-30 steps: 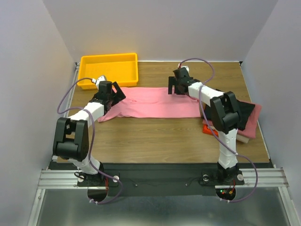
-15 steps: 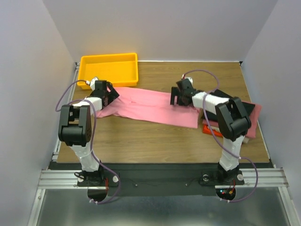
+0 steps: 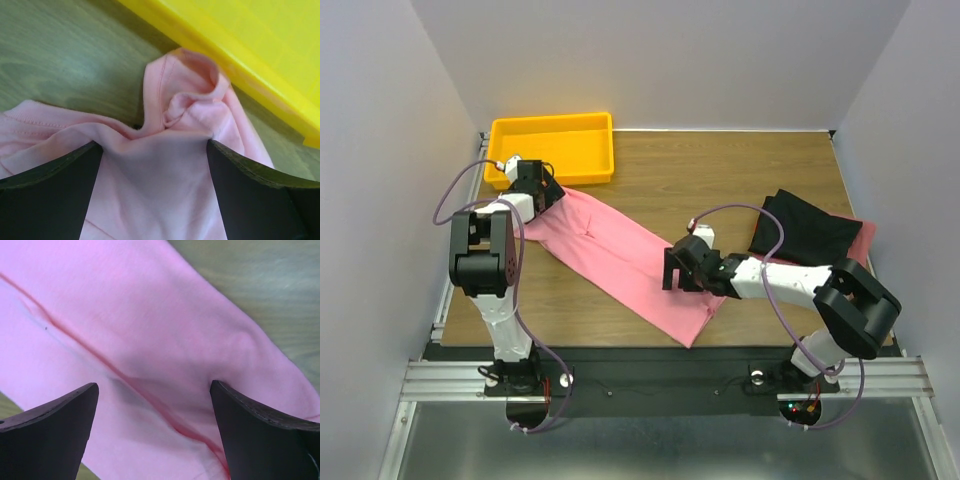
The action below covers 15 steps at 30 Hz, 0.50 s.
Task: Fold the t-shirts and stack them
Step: Fold the tshirt
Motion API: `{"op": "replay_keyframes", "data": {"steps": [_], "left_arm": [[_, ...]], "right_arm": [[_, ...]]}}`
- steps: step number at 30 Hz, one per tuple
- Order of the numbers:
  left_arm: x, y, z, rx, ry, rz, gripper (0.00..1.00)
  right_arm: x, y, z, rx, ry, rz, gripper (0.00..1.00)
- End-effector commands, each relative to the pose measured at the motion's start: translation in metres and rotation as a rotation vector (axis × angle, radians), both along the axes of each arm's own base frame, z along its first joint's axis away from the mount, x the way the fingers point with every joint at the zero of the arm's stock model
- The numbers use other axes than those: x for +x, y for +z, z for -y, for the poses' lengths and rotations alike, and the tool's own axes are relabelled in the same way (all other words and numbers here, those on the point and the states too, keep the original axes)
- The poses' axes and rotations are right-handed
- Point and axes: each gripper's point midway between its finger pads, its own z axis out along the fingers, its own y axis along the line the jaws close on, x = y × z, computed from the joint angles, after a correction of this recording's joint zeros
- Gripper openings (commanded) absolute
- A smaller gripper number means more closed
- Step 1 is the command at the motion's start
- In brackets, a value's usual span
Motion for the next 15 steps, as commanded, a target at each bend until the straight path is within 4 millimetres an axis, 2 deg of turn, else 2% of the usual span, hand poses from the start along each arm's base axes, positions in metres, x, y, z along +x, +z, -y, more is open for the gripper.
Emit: {"op": "replay_keyframes", "data": {"steps": [1,5,8,10,13,14,15], "left_arm": [[0.000,-0.018,-0.007,0.019,0.027,-0.079,0.98],[0.025,0.006,-0.007,0.035,0.004,-0.013,0.98],[0.038,0.009,0.001,0.013,-0.036,0.000,0.98],[0.032,-0.001,0.010,-0.029,-0.064,-0.028,0.98],[0.016,-0.017,0.027,-0.046,-0.094,-0.070,0.74],[0.007,-0.021,0.030,-0.033,-0.095,-0.085,0.73],[0.002,-0.022,0.033,-0.027,-0.093,-0.090,0.76]], "right_arm": [[-0.052,-0.026,-0.004,-0.011,0.018,-0.154,1.00],[-0.053,-0.003,-0.026,0.028,0.102,-0.101,1.00],[-0.057,-0.002,-0.030,0.040,0.120,-0.110,1.00],[-0.061,-0.011,-0.026,0.020,0.121,-0.129,1.00],[-0.070,-0.023,-0.019,-0.001,0.117,-0.165,1.00],[-0.073,-0.026,-0.017,-0.005,0.117,-0.172,1.00],[-0.078,-0.027,-0.016,-0.004,0.117,-0.182,1.00]]}}
